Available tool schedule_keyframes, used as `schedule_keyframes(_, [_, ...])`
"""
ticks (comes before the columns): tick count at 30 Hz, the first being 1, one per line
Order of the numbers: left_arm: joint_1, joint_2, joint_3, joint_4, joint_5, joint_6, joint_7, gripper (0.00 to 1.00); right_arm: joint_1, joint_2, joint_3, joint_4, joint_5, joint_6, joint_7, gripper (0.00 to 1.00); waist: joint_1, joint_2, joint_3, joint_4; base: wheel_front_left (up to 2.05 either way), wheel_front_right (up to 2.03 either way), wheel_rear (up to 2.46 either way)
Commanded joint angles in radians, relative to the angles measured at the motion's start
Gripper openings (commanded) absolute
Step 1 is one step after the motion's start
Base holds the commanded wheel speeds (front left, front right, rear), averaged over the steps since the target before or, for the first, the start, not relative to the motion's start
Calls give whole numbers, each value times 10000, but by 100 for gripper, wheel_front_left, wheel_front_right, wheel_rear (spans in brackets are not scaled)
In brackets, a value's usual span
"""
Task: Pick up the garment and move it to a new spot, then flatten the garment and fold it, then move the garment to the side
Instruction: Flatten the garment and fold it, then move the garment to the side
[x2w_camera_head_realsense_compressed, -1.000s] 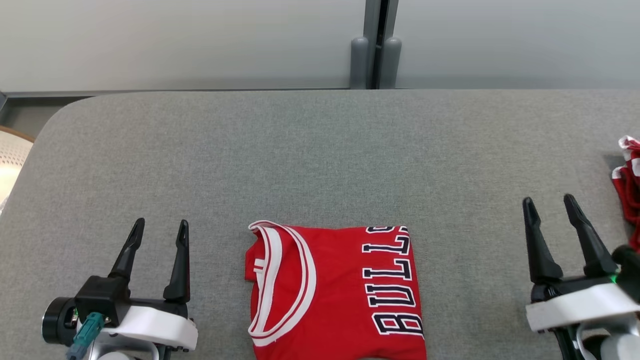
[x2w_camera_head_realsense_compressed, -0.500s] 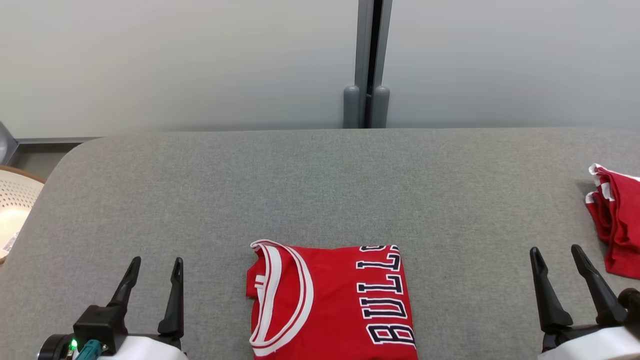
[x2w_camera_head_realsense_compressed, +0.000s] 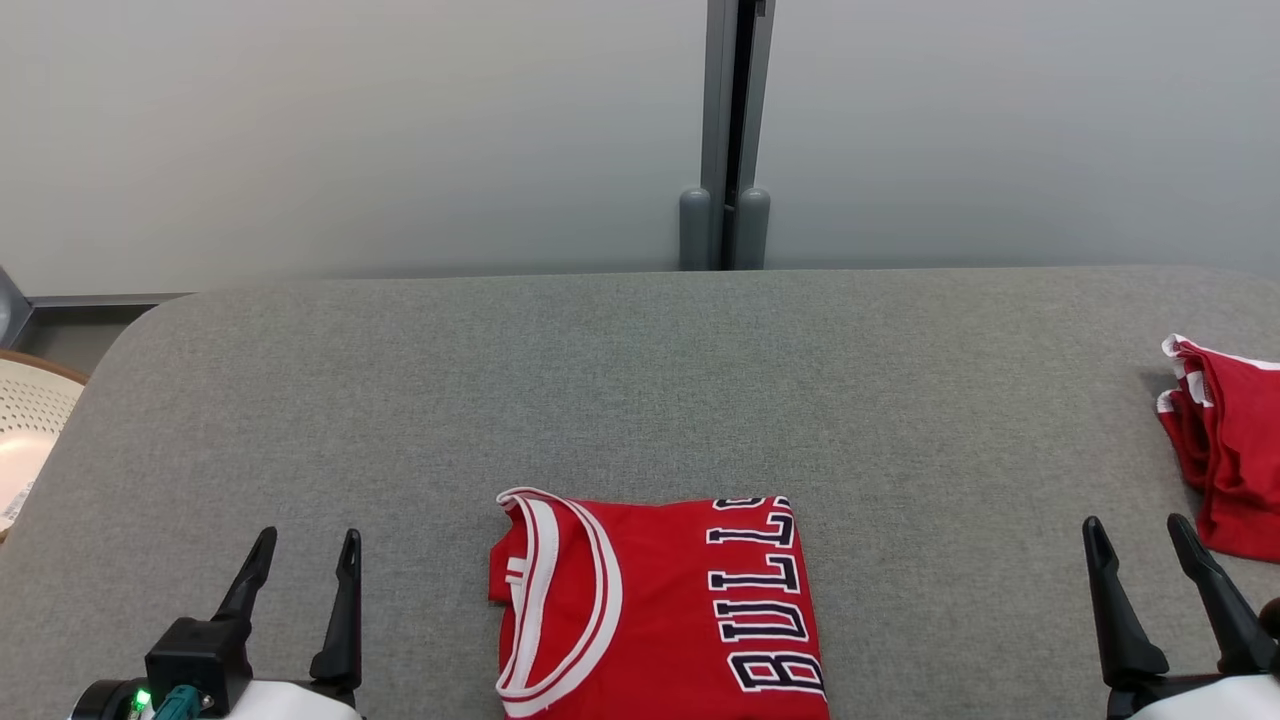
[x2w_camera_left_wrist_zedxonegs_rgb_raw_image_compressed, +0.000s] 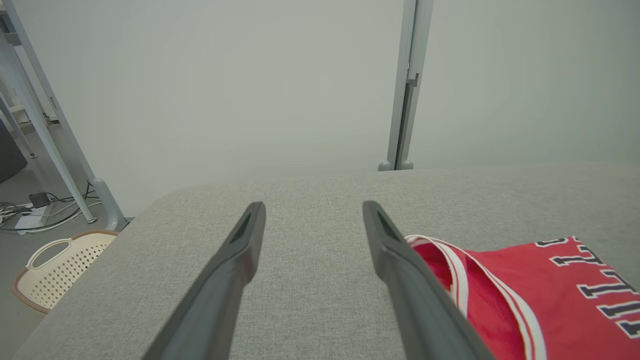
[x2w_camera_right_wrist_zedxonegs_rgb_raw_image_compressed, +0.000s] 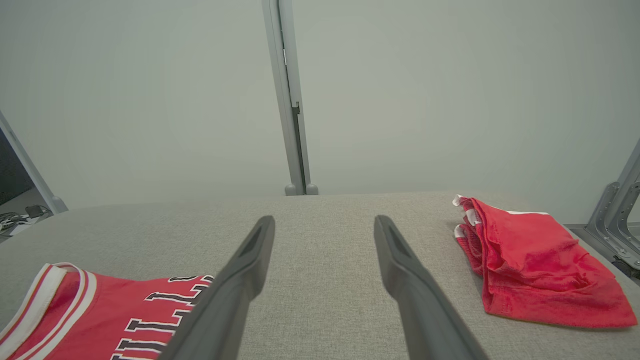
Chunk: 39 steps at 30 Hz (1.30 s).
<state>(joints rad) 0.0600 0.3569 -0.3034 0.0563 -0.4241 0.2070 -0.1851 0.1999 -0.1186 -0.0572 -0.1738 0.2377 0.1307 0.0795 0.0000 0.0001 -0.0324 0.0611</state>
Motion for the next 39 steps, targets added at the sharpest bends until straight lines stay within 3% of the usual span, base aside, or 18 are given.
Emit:
schedule_keyframes(1, [80, 39, 18, -21, -55, 58, 6, 100, 62, 11, -51, -66, -36, -1, 19, 100, 0, -1, 8, 7, 0, 0, 0])
schedule_keyframes(20, [-622, -62, -246, 120, -15, -82, -14, 100, 13, 118, -46, 58, -232, -1, 337, 100, 0, -1, 162, 476, 0, 0, 0])
schedule_keyframes(32, [-2604, -761, -804, 494, 193, -664, -409, 100, -652, 327, 978, 2214, 123, -1, 169, 100, 0, -1, 1698, 2233, 0, 0, 0])
schedule_keyframes(39, [-3285, -1168, -831, 851, 190, -912, -660, 100, -1175, 380, 1526, 3729, 533, -1, 297, 100, 0, -1, 2214, 2845, 0, 0, 0])
